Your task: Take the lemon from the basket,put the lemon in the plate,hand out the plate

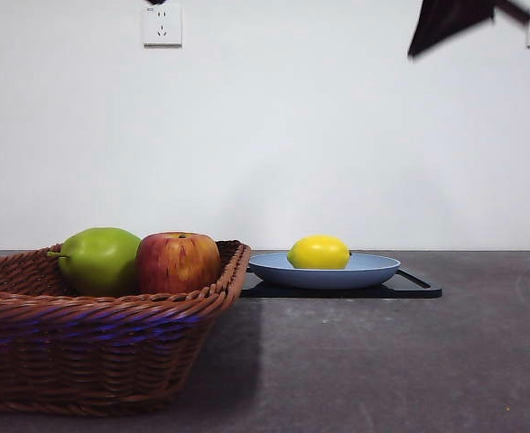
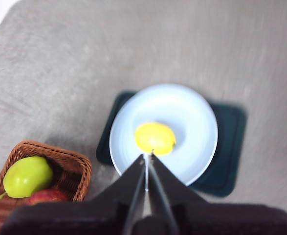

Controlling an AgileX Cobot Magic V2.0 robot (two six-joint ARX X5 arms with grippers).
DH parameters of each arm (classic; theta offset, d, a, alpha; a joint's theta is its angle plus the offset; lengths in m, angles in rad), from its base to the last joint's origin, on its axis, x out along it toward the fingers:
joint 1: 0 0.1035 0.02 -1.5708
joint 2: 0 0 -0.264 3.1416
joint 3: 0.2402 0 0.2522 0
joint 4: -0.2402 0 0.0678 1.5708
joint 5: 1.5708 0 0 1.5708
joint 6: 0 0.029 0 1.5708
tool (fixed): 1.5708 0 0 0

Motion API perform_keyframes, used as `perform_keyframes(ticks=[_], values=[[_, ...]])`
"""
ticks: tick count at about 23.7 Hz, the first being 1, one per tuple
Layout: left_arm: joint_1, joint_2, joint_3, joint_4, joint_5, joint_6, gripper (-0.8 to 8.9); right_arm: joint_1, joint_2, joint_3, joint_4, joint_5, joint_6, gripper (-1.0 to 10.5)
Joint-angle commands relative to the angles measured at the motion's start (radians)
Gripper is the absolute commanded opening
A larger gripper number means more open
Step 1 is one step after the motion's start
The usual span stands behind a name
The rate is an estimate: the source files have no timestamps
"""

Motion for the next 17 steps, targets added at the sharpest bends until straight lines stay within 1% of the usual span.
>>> perform_keyframes(ticks=[1, 2, 4, 5, 7, 9, 14, 17], values=[[0.072, 0.007, 0.014, 0.008, 0.014, 0.050, 0.06, 0.069, -0.089, -0.020, 0.002, 0.140, -0.052, 0.0], [0.103, 0.006, 0.014, 0.009, 0.042, 0.056, 0.06, 0.095, -0.130, -0.034, 0.008, 0.177, -0.056, 0.0], [0.166, 0.004, 0.013, 0.013, 0.131, 0.065, 0.06, 0.151, -0.232, -0.083, 0.042, 0.246, -0.062, 0.0], [0.194, 0.001, 0.012, 0.017, 0.154, 0.077, 0.06, 0.175, -0.290, -0.119, 0.071, 0.289, -0.063, 0.0], [0.237, -0.013, -0.008, 0.059, 0.164, 0.081, 0.06, 0.204, -0.395, -0.201, 0.135, 0.348, -0.062, 0.0], [0.275, -0.055, -0.065, 0.140, 0.167, 0.081, 0.06, 0.220, -0.497, -0.305, 0.201, 0.377, -0.062, 0.0], [0.319, -0.178, -0.223, 0.279, 0.240, 0.079, 0.06, 0.225, -0.659, -0.525, 0.344, 0.381, -0.062, 0.0], [0.330, -0.270, -0.340, 0.338, 0.243, 0.073, 0.06, 0.228, -0.753, -0.670, 0.439, 0.402, -0.062, 0.0]])
